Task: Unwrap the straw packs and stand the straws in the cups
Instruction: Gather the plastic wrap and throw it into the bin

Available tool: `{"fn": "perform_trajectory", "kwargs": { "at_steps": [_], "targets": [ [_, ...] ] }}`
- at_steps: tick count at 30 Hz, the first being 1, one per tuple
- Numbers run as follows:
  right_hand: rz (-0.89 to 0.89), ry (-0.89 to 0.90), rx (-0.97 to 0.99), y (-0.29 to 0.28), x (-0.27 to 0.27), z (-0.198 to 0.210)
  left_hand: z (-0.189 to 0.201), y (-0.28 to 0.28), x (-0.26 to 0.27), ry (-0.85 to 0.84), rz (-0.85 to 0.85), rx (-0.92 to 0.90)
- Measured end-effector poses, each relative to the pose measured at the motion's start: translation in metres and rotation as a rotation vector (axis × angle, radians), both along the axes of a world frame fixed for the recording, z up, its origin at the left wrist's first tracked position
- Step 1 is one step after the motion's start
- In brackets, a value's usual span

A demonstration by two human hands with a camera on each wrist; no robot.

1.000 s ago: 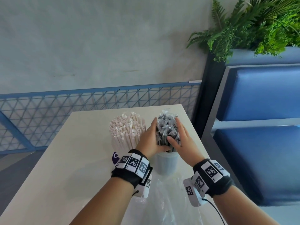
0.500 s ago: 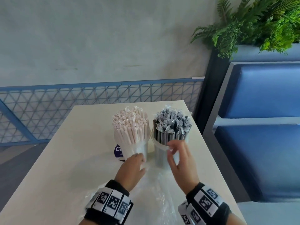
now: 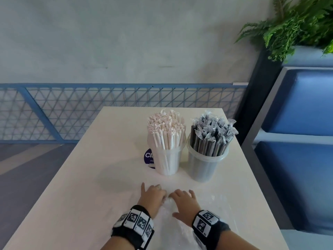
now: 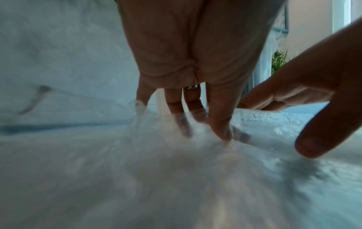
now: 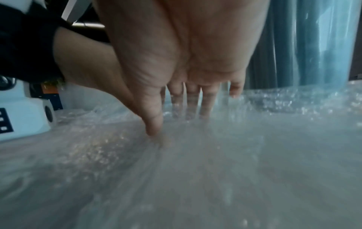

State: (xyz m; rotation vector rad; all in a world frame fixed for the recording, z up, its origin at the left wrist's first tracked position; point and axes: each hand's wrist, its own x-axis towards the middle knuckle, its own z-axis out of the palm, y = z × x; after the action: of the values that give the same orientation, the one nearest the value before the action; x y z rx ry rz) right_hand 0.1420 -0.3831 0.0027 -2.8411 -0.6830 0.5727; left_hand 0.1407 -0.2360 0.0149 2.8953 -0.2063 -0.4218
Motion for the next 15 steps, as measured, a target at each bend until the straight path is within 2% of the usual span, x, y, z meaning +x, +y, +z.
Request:
{"fn": "perform_trajectory", "kwargs": {
  "at_steps": [5,8,12,14,15],
  "targets": [
    [-0.076,0.015,0.182,0.007,0.002,0.011,0.01,0.008,-0.014,-0.228,-0.046,-0.039],
    [-0.121,-0.025,0.338,0.007,0.006,0.023,0.019,0.018,-0.02,-0.532,0.023,-0.039],
    [-0.181,-0.045,0.63,0.004,0.012,0.044,0.042,0.039,-0.024,-0.933,0.382,-0.213],
    [-0.227,-0.044,0.731,0.004,0.015,0.054,0.049,0.049,-0.026,-0.997,0.572,-0.425],
    [-0.257,-0.043,0.783,0.005,0.017,0.059,0.051,0.054,-0.026,-0.966,0.644,-0.578]
  ]
}}
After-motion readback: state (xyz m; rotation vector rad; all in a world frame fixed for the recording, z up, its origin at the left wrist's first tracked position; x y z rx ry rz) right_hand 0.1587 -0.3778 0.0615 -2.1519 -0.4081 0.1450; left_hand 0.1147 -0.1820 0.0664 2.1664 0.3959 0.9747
